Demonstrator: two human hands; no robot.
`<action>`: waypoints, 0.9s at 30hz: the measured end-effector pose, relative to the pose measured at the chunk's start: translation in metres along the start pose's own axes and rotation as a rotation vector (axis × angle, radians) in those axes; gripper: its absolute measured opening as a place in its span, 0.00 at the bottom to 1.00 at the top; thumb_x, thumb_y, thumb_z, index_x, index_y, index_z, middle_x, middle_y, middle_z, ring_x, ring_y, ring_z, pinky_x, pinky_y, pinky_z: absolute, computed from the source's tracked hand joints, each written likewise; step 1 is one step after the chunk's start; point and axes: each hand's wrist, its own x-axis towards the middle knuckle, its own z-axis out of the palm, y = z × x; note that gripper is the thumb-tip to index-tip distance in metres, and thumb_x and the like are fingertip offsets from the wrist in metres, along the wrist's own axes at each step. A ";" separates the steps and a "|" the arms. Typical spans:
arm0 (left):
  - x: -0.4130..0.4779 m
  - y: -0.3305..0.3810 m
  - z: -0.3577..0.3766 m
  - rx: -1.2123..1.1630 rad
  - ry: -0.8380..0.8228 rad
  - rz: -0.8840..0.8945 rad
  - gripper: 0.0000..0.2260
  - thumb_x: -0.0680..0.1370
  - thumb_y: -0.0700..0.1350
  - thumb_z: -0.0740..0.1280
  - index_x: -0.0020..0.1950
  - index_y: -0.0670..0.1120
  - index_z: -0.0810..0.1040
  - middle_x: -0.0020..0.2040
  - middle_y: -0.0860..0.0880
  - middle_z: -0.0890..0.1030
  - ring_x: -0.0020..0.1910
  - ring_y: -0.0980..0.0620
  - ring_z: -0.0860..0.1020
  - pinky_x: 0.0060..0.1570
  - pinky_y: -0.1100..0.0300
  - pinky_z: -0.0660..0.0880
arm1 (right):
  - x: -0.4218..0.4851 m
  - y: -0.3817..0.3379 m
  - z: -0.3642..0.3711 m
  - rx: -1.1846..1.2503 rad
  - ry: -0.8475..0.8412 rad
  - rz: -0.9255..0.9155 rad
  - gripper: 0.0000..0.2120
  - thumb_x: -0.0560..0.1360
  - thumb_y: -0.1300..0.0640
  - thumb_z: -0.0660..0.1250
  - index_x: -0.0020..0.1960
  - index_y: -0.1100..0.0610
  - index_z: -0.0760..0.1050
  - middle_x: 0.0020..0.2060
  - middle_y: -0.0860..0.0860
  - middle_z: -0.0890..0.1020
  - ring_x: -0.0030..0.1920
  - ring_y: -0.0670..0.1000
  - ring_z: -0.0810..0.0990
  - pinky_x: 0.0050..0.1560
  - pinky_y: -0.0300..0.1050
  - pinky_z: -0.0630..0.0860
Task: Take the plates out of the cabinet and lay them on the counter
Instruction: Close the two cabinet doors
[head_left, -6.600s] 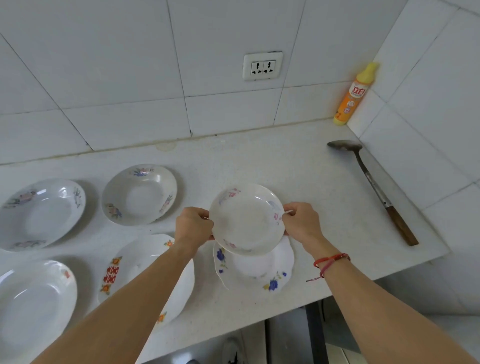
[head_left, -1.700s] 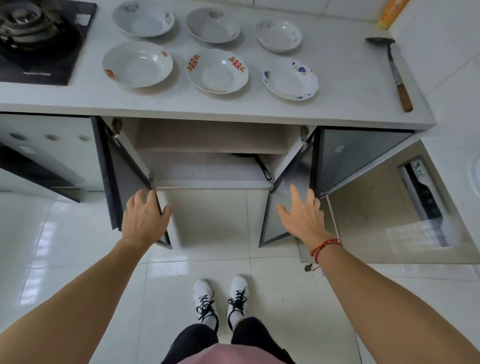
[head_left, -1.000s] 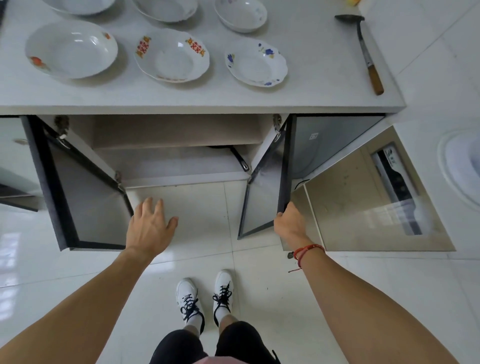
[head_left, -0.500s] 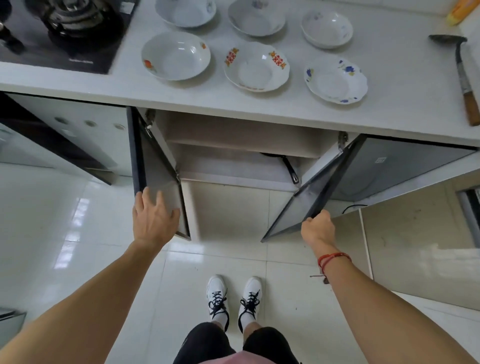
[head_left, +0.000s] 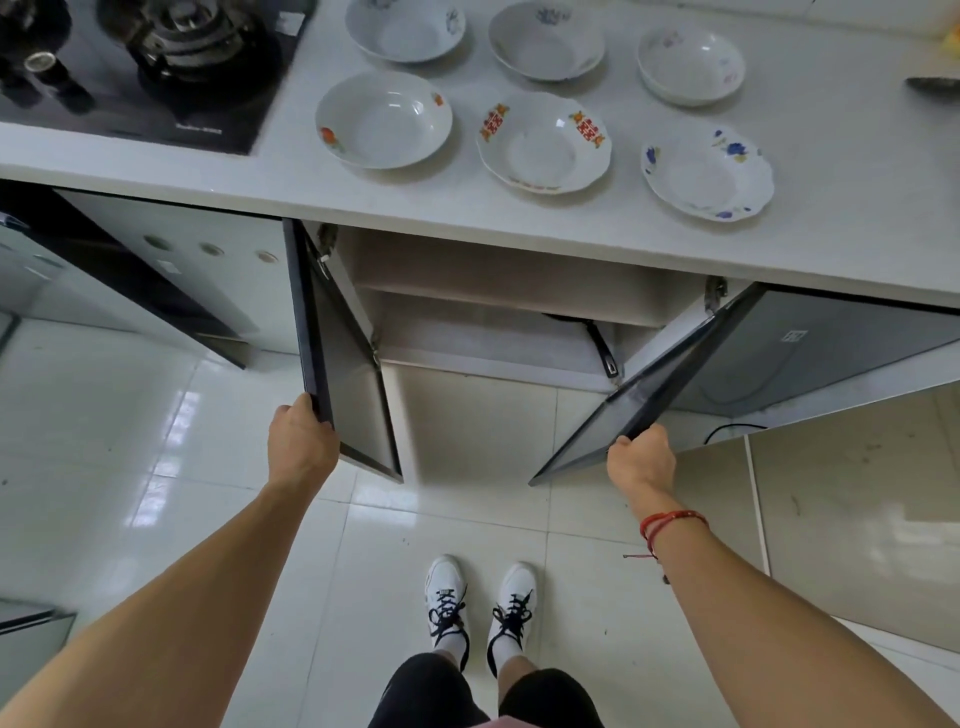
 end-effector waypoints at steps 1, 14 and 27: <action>0.002 0.001 0.001 0.003 -0.004 0.002 0.10 0.79 0.35 0.62 0.59 0.37 0.76 0.53 0.37 0.78 0.44 0.42 0.74 0.54 0.46 0.77 | 0.001 -0.001 0.001 0.010 -0.003 -0.002 0.14 0.81 0.63 0.61 0.65 0.68 0.68 0.59 0.66 0.79 0.60 0.65 0.78 0.47 0.44 0.68; 0.013 0.066 0.032 -0.271 -0.141 -0.068 0.05 0.76 0.40 0.69 0.49 0.40 0.80 0.40 0.44 0.83 0.37 0.47 0.79 0.34 0.61 0.72 | 0.022 -0.031 0.018 0.284 -0.097 0.034 0.08 0.78 0.62 0.66 0.57 0.63 0.74 0.46 0.58 0.84 0.44 0.55 0.84 0.31 0.38 0.69; 0.050 0.162 0.072 -0.758 -0.237 -0.319 0.07 0.74 0.39 0.74 0.49 0.42 0.78 0.40 0.47 0.83 0.40 0.47 0.85 0.42 0.58 0.79 | 0.061 -0.089 0.042 0.557 -0.260 0.086 0.09 0.76 0.64 0.70 0.43 0.55 0.71 0.39 0.53 0.84 0.35 0.49 0.84 0.35 0.36 0.72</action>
